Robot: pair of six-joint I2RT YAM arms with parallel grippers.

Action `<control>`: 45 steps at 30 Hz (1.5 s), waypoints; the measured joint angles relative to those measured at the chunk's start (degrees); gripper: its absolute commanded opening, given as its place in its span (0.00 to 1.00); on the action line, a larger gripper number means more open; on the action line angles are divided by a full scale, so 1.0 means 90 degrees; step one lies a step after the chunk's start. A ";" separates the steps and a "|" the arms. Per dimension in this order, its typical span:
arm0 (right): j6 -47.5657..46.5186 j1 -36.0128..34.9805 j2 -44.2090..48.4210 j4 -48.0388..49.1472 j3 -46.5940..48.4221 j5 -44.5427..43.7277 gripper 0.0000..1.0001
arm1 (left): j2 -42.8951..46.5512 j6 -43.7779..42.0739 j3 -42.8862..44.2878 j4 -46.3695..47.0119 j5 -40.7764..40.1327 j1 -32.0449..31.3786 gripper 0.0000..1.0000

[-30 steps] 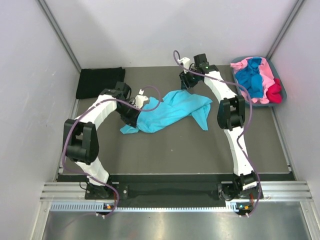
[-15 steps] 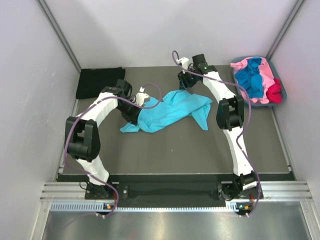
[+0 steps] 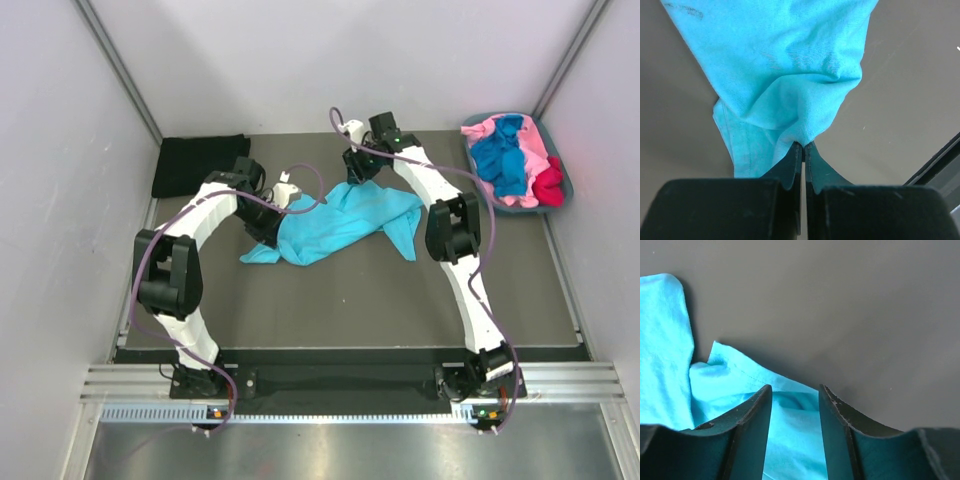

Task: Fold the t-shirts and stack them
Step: Flatten the tshirt out

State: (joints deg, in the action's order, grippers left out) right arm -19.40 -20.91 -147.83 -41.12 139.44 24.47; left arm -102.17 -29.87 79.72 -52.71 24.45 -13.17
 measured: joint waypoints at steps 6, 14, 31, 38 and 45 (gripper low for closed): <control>0.0034 0.0002 0.0000 -0.0012 -0.0078 -0.0073 0.40 | -0.0002 0.0007 0.0000 0.0019 0.0007 0.0000 0.00; 0.0129 -0.0027 -0.0002 -0.0051 -0.0330 -0.0087 0.26 | 0.0000 0.0032 0.0000 0.0046 0.0005 0.0000 0.00; -0.0061 -0.0041 0.0165 0.0002 -0.0267 -0.0138 0.00 | -0.0083 0.0070 0.0318 0.0102 -0.0002 0.0000 0.00; -0.0049 -0.0121 0.1960 -0.0121 -0.2365 0.0090 0.09 | -0.0083 0.0068 0.0357 0.0131 -0.0007 0.0000 0.00; 0.0075 -0.0554 0.2327 -0.0780 -0.3077 0.0340 0.32 | -0.0083 0.0005 0.0357 0.0136 -0.0007 0.0000 0.00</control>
State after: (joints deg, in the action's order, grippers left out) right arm -18.72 -25.89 -126.89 -48.14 111.74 27.53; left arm -102.91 -29.82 82.94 -51.48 24.38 -13.17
